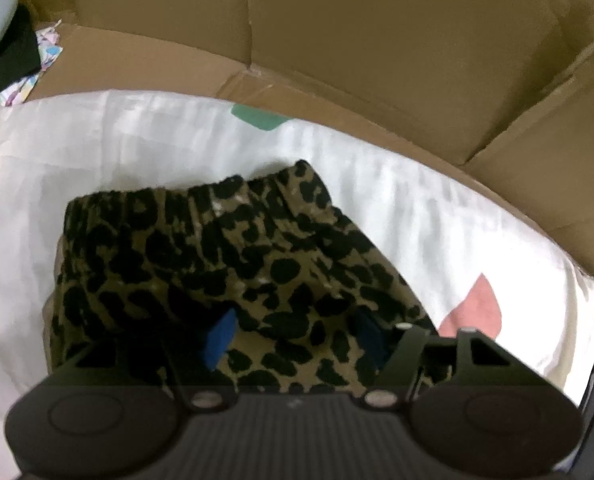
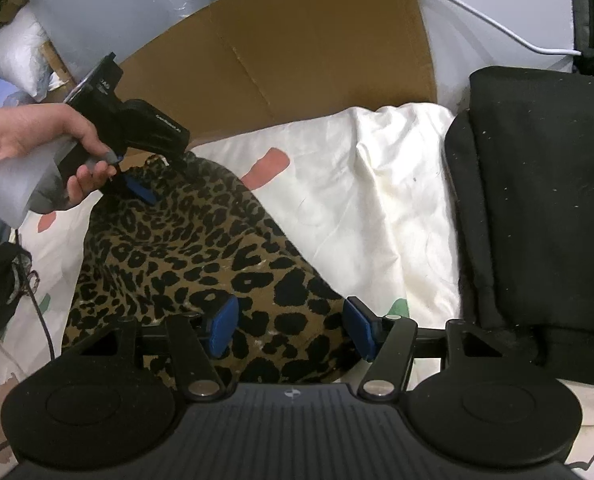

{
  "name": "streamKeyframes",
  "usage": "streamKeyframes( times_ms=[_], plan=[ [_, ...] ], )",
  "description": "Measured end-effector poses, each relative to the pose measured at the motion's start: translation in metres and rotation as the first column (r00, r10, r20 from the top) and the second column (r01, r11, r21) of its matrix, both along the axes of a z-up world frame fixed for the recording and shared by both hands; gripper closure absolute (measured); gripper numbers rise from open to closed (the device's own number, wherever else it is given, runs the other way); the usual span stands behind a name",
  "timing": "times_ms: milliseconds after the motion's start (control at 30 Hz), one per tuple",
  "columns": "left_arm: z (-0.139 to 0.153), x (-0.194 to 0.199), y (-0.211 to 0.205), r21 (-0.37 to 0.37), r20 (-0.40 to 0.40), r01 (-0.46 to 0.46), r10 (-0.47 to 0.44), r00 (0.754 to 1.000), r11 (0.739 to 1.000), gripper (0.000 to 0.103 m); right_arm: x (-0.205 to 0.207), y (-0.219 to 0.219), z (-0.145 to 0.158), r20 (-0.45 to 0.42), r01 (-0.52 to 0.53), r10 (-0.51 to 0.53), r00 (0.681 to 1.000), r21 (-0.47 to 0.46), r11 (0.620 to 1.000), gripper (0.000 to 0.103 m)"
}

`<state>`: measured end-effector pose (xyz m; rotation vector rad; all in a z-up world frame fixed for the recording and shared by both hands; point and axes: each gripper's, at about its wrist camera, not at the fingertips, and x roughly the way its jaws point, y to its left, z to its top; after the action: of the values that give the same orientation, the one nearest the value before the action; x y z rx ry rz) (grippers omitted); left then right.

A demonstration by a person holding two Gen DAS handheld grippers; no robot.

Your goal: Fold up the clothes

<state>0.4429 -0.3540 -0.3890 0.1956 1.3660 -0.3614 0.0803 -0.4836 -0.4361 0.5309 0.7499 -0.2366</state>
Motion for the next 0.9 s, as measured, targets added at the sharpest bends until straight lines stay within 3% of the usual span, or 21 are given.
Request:
streamKeyframes(
  times_ms=[133,200,233,300,433,533,767,833,900],
  plan=[
    [0.014,0.004,0.003,-0.035,-0.016,-0.011,0.011,1.0,0.999,0.037,-0.003,-0.002,0.0,0.004,0.005,-0.005,1.0,0.006,1.0,0.05],
    [0.022,0.006,0.005,-0.051,-0.013,-0.007,0.007,1.0,0.999,0.04,-0.004,-0.003,0.001,0.009,0.01,-0.01,1.0,0.013,1.0,0.058],
    [0.024,0.006,0.006,-0.055,-0.012,-0.005,0.004,1.0,0.998,0.044,-0.005,-0.003,0.001,0.011,0.011,-0.011,1.0,0.013,1.0,0.059],
    [0.027,0.008,0.007,-0.053,-0.013,-0.006,0.005,1.0,0.999,0.069,-0.005,-0.004,0.002,0.013,0.01,-0.01,1.0,0.011,1.0,0.059],
    [0.021,0.013,0.007,-0.093,-0.05,-0.045,0.04,0.998,0.995,0.07,-0.004,-0.003,0.002,0.011,0.005,-0.005,1.0,0.011,1.0,0.059],
    [0.014,0.016,-0.001,-0.073,-0.032,-0.044,0.042,0.999,0.996,0.07,-0.004,-0.002,0.002,0.01,0.0,0.0,1.0,0.002,1.0,0.059],
    [-0.007,0.023,0.002,-0.132,-0.072,-0.157,0.148,0.986,0.979,0.069,-0.003,-0.002,0.005,0.014,-0.008,0.008,1.0,-0.016,1.0,0.059],
    [-0.018,0.023,0.009,-0.151,-0.092,-0.214,0.202,0.975,0.965,0.076,-0.002,-0.001,0.005,0.01,-0.015,0.015,1.0,-0.022,1.0,0.059],
    [-0.021,0.023,0.012,-0.147,-0.078,-0.237,0.228,0.971,0.96,0.09,-0.002,0.0,0.004,0.006,-0.02,0.02,1.0,-0.03,0.999,0.059]
  ],
)
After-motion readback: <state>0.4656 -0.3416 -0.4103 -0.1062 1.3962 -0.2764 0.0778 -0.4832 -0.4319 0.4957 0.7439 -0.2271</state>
